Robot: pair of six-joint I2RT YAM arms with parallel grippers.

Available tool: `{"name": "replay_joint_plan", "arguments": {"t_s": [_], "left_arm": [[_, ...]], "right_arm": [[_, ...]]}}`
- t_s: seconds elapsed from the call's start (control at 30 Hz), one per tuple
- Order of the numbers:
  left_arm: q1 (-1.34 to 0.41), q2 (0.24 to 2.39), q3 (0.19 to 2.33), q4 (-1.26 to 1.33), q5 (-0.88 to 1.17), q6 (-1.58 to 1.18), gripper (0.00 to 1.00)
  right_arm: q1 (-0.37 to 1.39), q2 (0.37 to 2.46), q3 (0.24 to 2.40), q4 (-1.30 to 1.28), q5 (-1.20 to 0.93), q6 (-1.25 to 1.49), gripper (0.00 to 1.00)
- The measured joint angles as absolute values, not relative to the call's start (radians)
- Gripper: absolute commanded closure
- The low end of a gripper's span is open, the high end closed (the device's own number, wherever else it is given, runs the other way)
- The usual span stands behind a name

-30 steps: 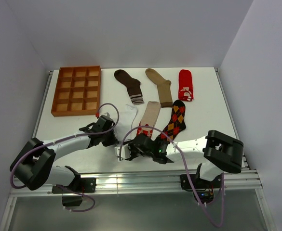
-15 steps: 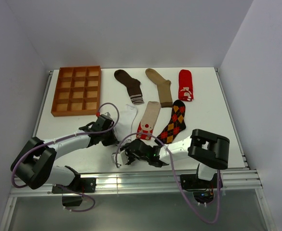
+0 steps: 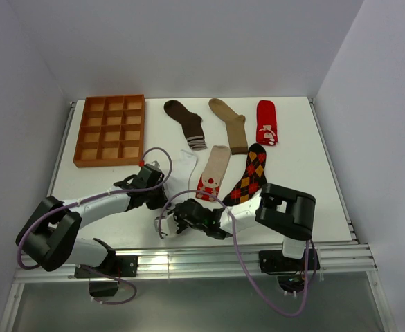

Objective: Roll the socks
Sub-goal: Roll the sock at the center of the board.

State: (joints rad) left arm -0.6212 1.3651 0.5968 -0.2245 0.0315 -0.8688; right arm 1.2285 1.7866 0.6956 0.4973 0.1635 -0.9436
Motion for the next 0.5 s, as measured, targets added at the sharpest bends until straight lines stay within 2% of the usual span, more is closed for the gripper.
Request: {"name": "replay_joint_plan", "arguments": {"t_s": [0.17,0.3,0.43,0.5], "left_arm": [[-0.621,1.365,0.598,-0.226,0.032,-0.860,0.99],[-0.616,1.362,0.599,-0.226,0.029,-0.859,0.96],[-0.613,1.344,0.599,-0.234,0.027,-0.859,0.85],[-0.612,1.330,0.599,-0.239,0.028,-0.858,0.74]], "right_arm": [[1.212,1.789,0.719,0.463,0.146,-0.926,0.85],[1.174,1.784,0.776,0.365,0.081,-0.871,0.90],[1.114,1.776,0.868,0.206,-0.032,-0.791,0.93],[1.081,1.775,0.914,0.127,-0.096,-0.751,0.94]]}}
